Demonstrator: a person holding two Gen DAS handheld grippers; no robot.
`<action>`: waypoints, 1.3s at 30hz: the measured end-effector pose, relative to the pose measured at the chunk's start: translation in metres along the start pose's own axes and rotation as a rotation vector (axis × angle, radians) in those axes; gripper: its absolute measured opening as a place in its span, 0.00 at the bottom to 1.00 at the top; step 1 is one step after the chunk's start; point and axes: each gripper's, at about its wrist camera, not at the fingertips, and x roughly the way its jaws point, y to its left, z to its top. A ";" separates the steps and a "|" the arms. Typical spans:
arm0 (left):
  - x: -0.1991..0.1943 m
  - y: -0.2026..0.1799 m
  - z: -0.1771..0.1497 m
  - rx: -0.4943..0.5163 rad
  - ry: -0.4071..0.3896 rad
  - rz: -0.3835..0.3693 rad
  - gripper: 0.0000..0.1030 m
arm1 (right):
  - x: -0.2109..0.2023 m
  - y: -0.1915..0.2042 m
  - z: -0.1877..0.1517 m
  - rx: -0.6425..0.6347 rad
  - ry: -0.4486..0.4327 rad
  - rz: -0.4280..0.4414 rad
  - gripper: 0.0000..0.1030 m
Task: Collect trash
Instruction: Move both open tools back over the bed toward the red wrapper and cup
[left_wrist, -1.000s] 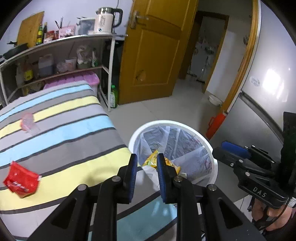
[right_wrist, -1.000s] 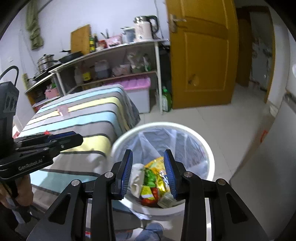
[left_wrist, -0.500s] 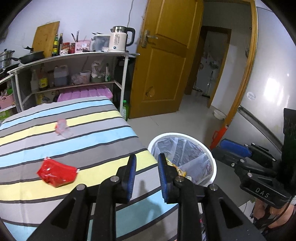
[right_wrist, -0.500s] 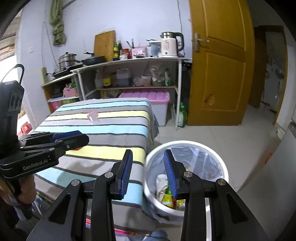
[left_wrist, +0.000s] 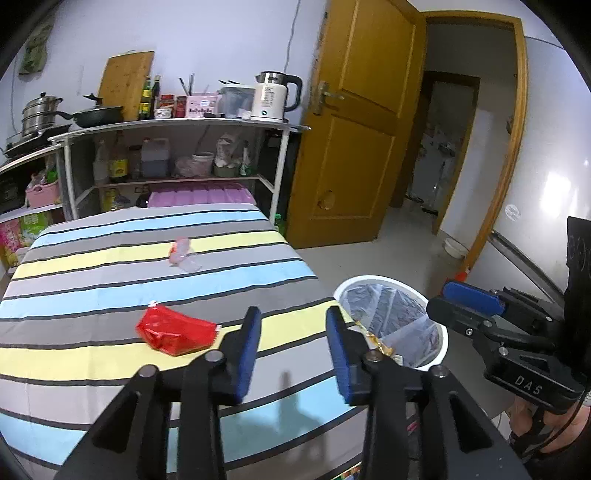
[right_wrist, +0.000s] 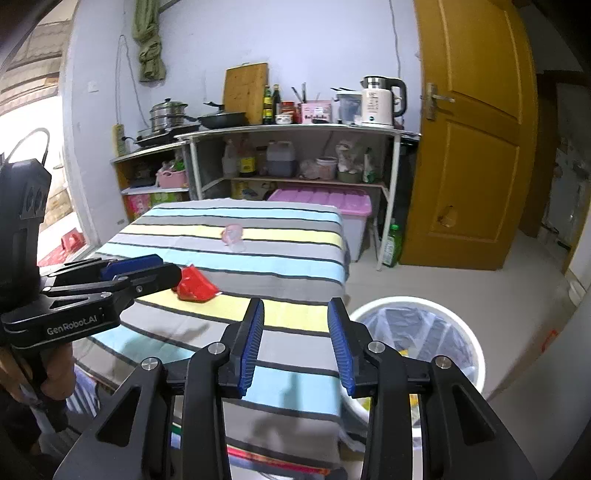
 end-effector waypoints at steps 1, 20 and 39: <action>-0.003 0.003 -0.001 -0.004 -0.003 0.006 0.40 | 0.002 0.003 0.000 -0.005 0.000 0.008 0.37; -0.004 0.079 -0.033 -0.122 0.032 0.142 0.53 | 0.046 0.041 0.003 -0.045 0.063 0.112 0.44; -0.003 0.132 -0.040 -0.204 0.039 0.213 0.55 | 0.127 0.097 0.009 -0.167 0.153 0.285 0.44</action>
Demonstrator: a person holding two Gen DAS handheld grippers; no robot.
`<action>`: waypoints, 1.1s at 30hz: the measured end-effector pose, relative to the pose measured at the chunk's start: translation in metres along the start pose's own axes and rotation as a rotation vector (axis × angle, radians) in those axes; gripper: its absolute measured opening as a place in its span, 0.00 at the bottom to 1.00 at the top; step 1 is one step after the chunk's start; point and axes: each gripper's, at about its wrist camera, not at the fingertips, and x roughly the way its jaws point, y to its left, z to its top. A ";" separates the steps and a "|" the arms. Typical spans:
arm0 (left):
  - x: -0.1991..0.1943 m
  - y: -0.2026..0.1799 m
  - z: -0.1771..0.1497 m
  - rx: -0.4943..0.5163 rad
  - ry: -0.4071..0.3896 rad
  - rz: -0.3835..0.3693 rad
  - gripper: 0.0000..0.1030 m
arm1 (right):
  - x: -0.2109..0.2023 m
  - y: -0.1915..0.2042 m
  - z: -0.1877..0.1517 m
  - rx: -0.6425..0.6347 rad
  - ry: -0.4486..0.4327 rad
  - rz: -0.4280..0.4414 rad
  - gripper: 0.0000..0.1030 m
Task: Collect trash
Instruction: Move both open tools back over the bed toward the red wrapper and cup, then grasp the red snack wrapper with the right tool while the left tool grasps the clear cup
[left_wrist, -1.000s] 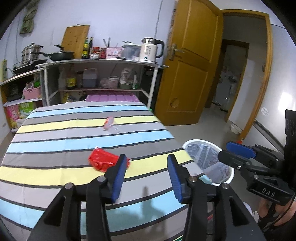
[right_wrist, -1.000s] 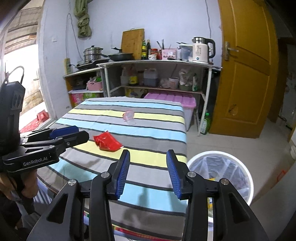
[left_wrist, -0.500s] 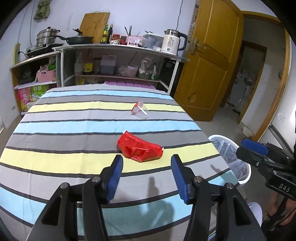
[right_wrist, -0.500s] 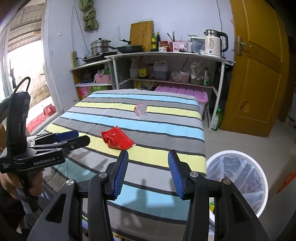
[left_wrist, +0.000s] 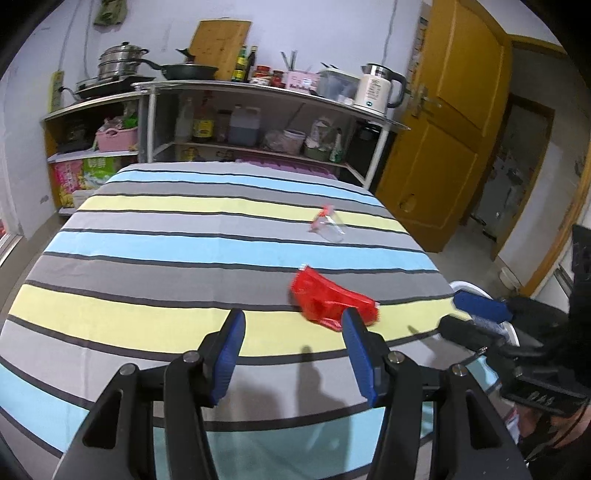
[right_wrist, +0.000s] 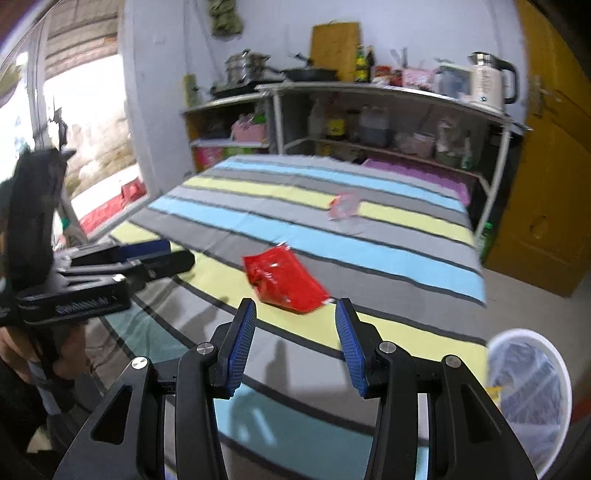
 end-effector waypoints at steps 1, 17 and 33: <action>0.000 0.004 0.000 -0.007 -0.001 0.004 0.55 | 0.008 0.003 0.002 -0.012 0.011 0.009 0.44; 0.014 0.039 0.006 -0.046 0.015 0.011 0.55 | 0.098 0.013 0.021 -0.077 0.198 0.069 0.21; 0.033 0.004 0.045 0.044 0.029 -0.034 0.55 | 0.051 -0.017 0.011 0.024 0.110 0.012 0.14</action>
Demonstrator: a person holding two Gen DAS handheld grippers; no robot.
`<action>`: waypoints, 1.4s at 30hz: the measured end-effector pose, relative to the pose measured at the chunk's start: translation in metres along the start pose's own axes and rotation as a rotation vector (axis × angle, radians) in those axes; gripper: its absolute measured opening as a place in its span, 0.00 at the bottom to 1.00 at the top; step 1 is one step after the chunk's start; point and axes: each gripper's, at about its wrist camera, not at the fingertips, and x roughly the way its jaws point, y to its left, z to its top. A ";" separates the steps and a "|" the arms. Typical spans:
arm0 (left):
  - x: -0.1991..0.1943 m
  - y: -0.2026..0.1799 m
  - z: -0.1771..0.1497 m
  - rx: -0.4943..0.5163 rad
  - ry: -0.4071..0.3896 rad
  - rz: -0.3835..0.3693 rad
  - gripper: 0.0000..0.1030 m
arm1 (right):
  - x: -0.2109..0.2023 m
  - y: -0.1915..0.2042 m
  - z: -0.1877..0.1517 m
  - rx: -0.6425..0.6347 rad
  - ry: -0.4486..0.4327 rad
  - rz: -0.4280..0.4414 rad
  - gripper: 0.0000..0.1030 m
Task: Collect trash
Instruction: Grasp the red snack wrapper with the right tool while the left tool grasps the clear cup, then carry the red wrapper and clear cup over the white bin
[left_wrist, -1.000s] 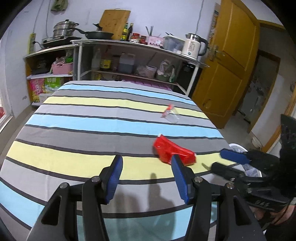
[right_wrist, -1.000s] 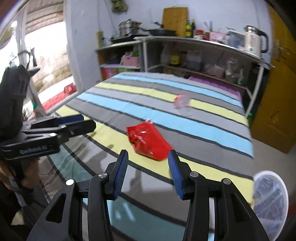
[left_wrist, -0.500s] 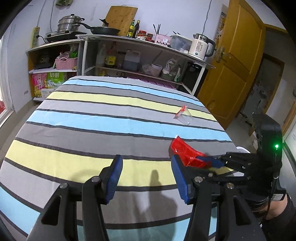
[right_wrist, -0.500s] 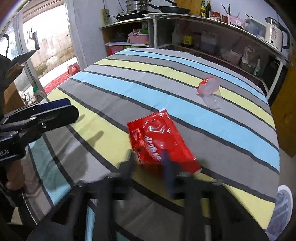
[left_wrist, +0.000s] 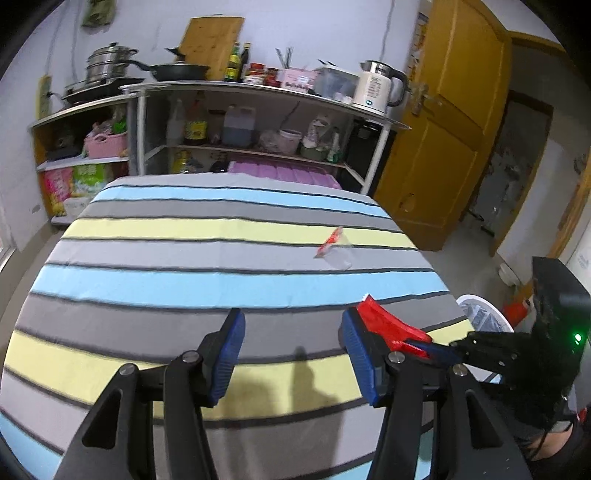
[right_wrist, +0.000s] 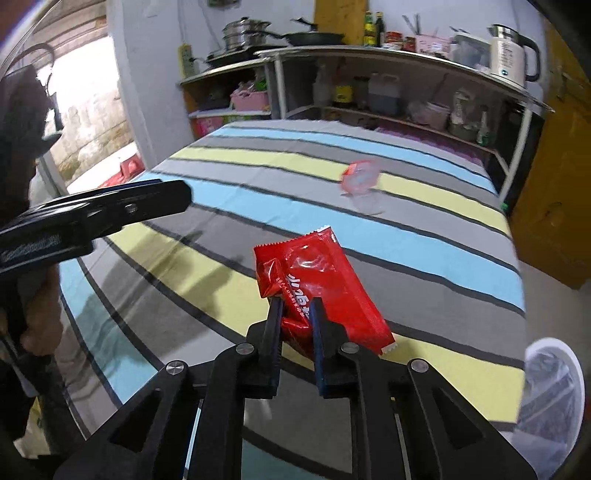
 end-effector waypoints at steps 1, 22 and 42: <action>0.004 -0.004 0.004 0.005 0.006 -0.004 0.55 | -0.004 -0.003 -0.001 0.008 -0.006 -0.006 0.14; 0.126 -0.049 0.053 -0.078 0.150 -0.005 0.55 | -0.047 -0.089 -0.017 0.189 -0.078 -0.114 0.14; 0.168 -0.046 0.059 -0.085 0.155 0.139 0.30 | -0.049 -0.108 -0.027 0.227 -0.085 -0.113 0.14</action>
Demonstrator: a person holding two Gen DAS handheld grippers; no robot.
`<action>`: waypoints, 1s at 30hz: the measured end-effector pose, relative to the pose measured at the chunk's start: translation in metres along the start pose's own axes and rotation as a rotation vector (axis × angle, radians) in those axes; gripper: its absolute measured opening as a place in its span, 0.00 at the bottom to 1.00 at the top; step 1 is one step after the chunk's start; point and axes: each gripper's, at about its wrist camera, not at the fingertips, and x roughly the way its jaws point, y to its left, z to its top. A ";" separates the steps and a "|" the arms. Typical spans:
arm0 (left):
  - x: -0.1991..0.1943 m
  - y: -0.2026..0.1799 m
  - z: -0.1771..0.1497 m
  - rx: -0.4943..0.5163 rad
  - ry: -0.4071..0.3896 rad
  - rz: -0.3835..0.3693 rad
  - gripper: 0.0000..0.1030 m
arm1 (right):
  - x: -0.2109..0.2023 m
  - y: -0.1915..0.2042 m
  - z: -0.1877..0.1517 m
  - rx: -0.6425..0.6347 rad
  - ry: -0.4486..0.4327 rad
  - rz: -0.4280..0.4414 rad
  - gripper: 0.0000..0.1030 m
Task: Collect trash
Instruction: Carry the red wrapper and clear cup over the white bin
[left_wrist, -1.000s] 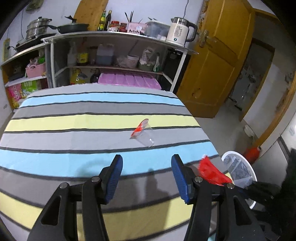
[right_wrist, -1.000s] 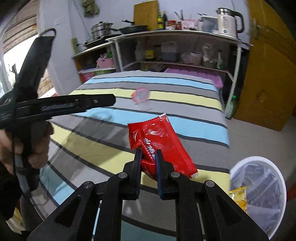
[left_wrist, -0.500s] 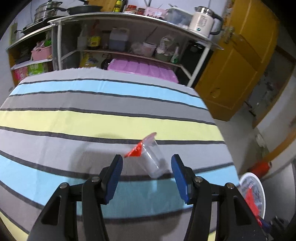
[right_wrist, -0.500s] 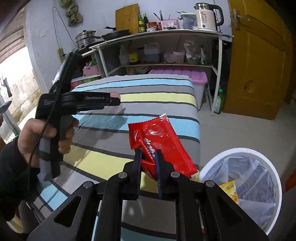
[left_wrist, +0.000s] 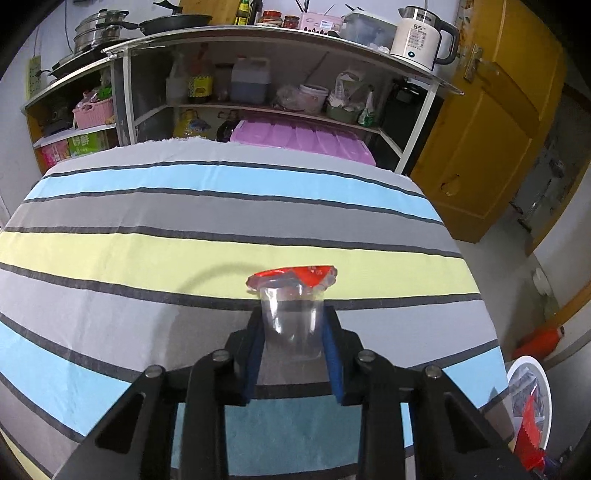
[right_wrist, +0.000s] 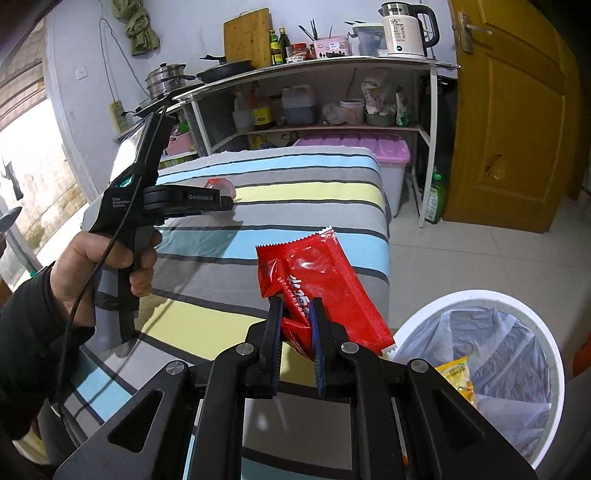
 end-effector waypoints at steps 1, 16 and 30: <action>0.000 0.001 0.001 0.001 -0.001 -0.002 0.30 | 0.000 0.000 0.000 0.000 -0.001 0.000 0.14; -0.077 -0.018 -0.034 0.077 -0.069 -0.138 0.30 | -0.033 0.000 -0.009 0.028 -0.049 -0.037 0.14; -0.151 -0.059 -0.087 0.196 -0.132 -0.265 0.30 | -0.088 -0.004 -0.033 0.083 -0.103 -0.105 0.14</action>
